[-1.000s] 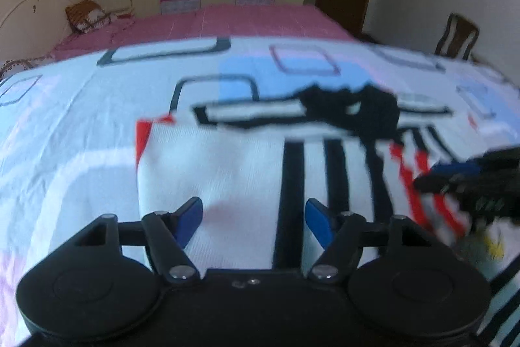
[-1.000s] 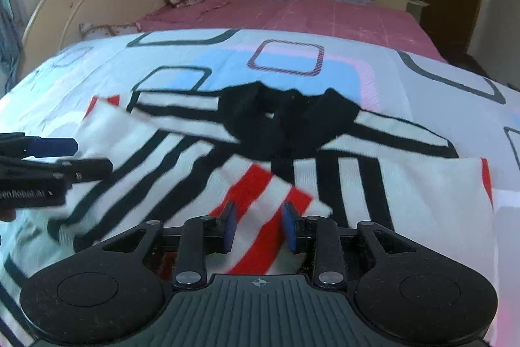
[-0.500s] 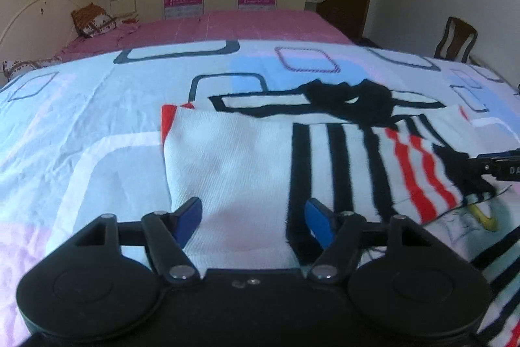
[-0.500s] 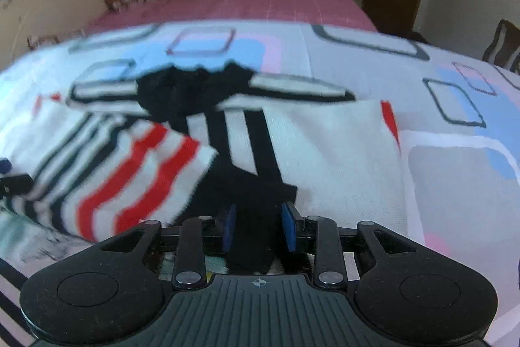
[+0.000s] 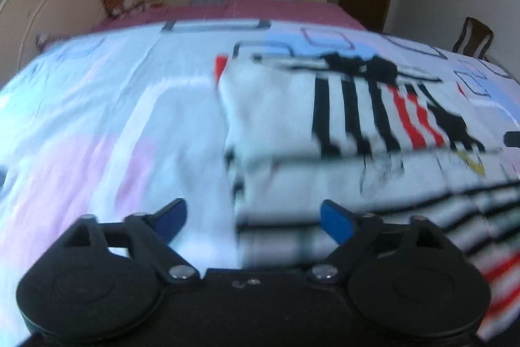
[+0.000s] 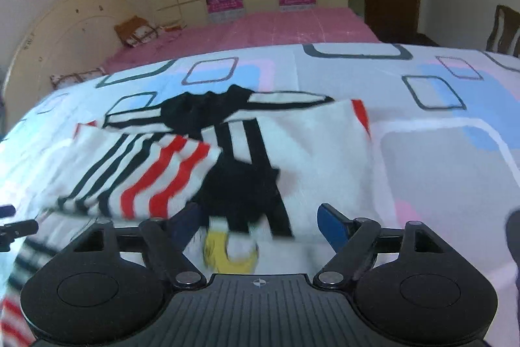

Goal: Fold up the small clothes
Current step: 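Grasp the black hem with both grippers and lift it toward the collar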

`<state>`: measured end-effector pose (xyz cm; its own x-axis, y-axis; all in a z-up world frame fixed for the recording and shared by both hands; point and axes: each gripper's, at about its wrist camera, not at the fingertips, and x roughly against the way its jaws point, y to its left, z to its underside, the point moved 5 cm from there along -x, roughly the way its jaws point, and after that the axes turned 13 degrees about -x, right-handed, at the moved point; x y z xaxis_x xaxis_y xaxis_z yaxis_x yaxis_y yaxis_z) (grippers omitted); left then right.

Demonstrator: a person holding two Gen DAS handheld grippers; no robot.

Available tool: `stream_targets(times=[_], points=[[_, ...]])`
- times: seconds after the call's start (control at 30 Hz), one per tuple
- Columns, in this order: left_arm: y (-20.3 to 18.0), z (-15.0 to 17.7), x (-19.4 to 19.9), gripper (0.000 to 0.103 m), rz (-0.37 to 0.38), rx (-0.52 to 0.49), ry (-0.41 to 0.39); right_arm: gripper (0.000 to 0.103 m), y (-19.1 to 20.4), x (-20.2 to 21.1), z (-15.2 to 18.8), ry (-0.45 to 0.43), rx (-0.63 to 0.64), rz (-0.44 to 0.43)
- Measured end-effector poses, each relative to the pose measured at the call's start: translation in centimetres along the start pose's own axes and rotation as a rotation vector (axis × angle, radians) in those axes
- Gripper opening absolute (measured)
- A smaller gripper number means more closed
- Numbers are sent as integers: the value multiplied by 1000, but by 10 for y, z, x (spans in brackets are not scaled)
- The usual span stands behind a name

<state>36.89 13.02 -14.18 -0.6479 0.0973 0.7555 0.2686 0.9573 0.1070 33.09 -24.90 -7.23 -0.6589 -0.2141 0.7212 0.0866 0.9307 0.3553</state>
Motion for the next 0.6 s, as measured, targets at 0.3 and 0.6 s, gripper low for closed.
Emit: stream_targets(times=[0.3,0.6], points=[[-18,86,61,49,154,131,59,57,-86,81,93,145,-280,-113],[-48,130,93,49,384,299,5,57,-106,131,167,266,-527,-359]])
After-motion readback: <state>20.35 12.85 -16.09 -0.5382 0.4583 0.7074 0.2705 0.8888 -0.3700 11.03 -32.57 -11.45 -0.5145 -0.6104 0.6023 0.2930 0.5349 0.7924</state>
